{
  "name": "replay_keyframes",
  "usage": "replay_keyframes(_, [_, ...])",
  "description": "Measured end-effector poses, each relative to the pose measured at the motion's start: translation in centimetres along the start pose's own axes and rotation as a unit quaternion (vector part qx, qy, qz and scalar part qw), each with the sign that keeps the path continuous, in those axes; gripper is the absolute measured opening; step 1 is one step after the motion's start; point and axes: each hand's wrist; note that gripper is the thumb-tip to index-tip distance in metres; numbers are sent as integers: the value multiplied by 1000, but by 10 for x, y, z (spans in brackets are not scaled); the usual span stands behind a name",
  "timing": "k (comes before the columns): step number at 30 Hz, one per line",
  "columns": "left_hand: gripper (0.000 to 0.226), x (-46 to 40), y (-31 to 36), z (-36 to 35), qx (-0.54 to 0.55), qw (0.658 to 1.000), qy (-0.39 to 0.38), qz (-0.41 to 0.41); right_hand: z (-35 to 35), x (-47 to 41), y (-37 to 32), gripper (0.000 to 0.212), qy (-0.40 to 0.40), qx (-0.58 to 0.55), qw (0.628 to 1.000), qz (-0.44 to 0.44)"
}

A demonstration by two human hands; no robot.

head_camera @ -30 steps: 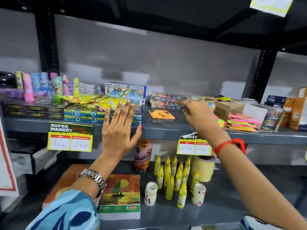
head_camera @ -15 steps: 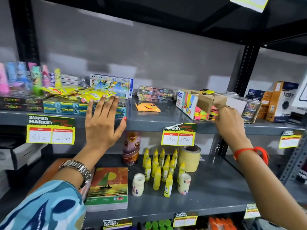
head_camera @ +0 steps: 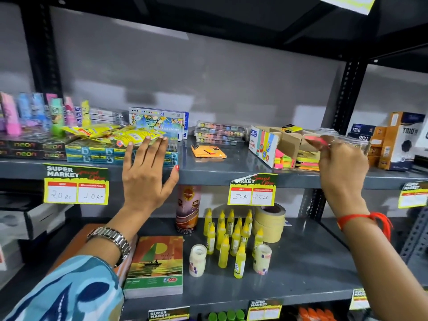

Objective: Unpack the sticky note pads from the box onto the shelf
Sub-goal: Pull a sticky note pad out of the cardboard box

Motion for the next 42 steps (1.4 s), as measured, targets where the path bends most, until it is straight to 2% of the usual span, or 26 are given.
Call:
replay_keyframes(2, [59,0,0,0,-1,1000,3,-1,3,-2,-9,22,85,-41,995,21])
replay_keyframes(5, [59,0,0,-1,-5,1000,10,-3,3,-5,-32,20,183,-95,973,107])
replay_keyframes(8, [58,0,0,-2,-6,1000,17,-1,2,-3,-65,19,200,-105,954,197])
replay_keyframes(10, [57,0,0,-2,-3,1000,19,-2,-5,1,-83,21,167,-116,952,229])
replay_keyframes(13, [57,0,0,-1,-1,1000,13,-3,-19,3,-103,17,67,-95,967,225])
replay_keyframes(16, [59,0,0,-1,0,1000,8,-2,-29,-1,-109,5,-98,-51,977,183])
replay_keyframes(18, [59,-1,-1,-1,0,1000,10,-1,-37,0,-106,14,-192,-24,966,174])
replay_keyframes(21, [59,-1,-1,-2,-1,1000,12,-3,-43,0,-102,24,-261,-31,948,178])
replay_keyframes(24, [58,-1,-1,-3,-1,1000,14,-7,-37,-2,-97,27,-253,-58,951,167])
replay_keyframes(31, [59,0,0,-2,8,1000,13,-3,-10,-12,-41,21,-85,-93,985,120])
replay_keyframes(33, [59,0,1,-2,9,1000,15,-1,-7,-10,-23,19,-90,-82,989,84])
replay_keyframes(36, [58,0,1,-2,10,1000,20,-1,-9,-8,-8,23,-145,-22,988,39])
replay_keyframes(42, [58,1,-1,-4,-1,1000,20,-2,-13,-5,3,40,-167,15,985,33])
Point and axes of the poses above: each hand's wrist, its own x-axis away from the middle knuckle, its own z-axis out of the back of the hand, y = z × x, and after that the axes turned 3 degrees about z, right-handed
